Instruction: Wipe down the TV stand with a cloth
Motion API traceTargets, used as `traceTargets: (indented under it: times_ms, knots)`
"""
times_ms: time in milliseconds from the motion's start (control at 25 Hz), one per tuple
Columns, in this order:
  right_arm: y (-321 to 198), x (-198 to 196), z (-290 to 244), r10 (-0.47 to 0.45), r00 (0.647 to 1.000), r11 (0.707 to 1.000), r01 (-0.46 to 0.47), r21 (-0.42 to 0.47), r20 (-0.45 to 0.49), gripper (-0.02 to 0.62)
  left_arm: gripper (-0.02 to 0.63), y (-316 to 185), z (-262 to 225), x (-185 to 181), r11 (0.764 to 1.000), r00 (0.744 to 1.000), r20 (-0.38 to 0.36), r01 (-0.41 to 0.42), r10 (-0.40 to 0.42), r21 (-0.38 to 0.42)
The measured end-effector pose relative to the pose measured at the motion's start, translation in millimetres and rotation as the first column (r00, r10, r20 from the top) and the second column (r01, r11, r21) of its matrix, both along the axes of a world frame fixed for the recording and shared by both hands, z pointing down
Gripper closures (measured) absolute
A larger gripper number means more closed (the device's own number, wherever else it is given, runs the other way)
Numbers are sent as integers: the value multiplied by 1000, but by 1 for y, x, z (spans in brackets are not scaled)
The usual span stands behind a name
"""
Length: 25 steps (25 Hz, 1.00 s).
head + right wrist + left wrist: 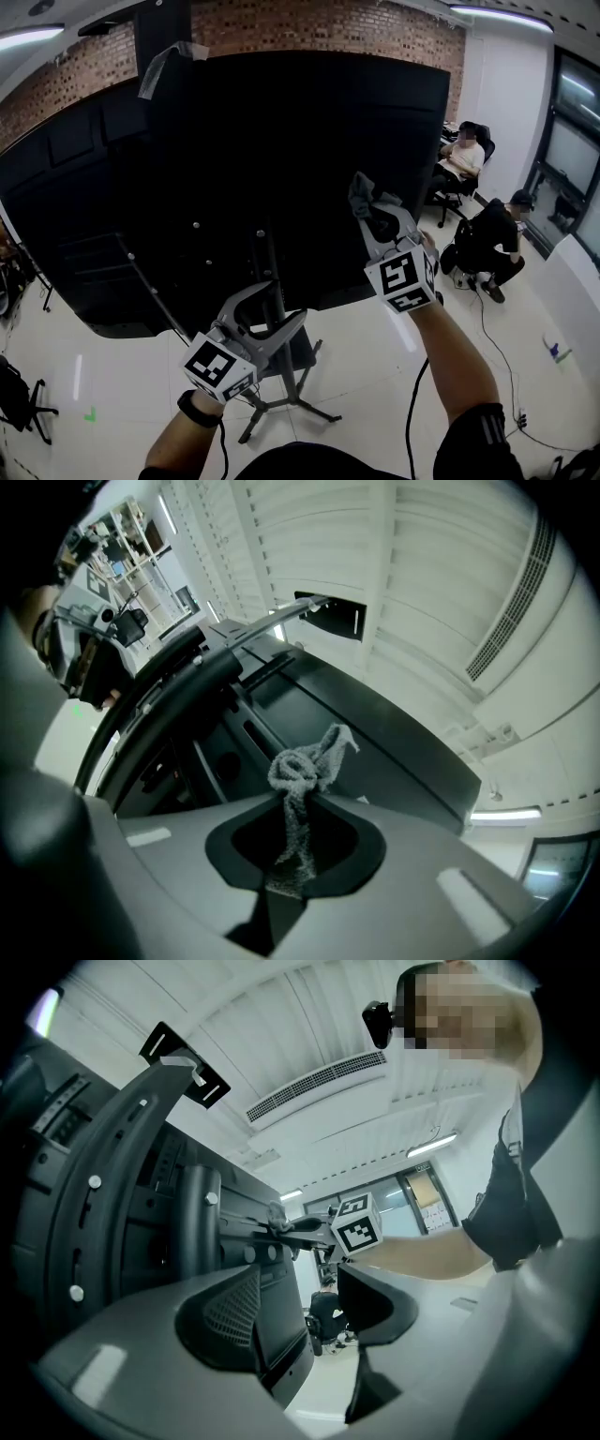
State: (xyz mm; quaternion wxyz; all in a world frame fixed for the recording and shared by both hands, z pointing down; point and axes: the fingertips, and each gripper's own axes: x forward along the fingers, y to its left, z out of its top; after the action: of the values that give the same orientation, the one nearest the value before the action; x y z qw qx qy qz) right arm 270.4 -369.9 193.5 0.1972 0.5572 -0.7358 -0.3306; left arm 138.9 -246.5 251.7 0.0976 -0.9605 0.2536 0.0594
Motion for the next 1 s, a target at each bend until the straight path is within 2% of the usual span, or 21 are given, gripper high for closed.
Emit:
traceTargets:
  times_ms: [120,280,520,760,1000]
  knots:
    - [13,-32,2,-85,996,996,85,17,-5,560,325,-1,1,-5,1000,1000,-4,15,-15,-2]
    - [20,-82,28,-201,979,979,201,-25,18,560,325,1,1,-18,999,999,-12,51,-51,-4]
    - [13,-132,55,-299,953,950,302,-84,43,560,325,3,8,-36,994,994,-5,105,-105,-16]
    - [6,-132,58,-307,952,949,307,-74,18,560,325,-1,14,-43,991,991,-6,131,-131,-34]
    - [2,-93,60,-245,969,966,247,-75,30,560,325,-1,13,-25,994,994,-6,107,-107,-33]
